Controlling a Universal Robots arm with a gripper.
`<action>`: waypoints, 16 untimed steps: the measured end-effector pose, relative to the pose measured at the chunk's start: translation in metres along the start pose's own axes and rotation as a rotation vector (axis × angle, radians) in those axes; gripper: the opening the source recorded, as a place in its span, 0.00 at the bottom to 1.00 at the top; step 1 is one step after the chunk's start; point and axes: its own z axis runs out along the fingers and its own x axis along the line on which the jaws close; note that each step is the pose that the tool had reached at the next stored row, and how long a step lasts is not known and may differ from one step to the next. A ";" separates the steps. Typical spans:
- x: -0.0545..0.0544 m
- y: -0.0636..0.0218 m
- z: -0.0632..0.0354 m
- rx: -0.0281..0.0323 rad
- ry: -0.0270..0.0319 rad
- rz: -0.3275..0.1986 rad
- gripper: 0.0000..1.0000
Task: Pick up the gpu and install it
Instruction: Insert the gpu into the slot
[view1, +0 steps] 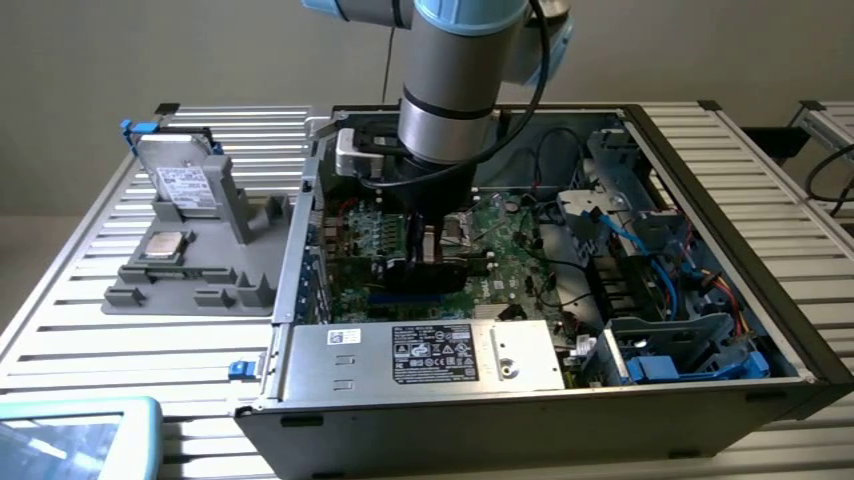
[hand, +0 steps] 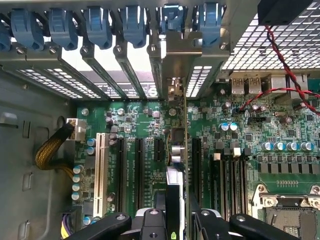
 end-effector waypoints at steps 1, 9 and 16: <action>0.000 0.0002 0.0000 0.0008 -0.0032 -0.001 0.27; 0.003 0.0004 0.0000 0.0020 -0.0123 -0.004 0.27; 0.003 0.0004 0.0000 0.0020 -0.0123 -0.004 0.27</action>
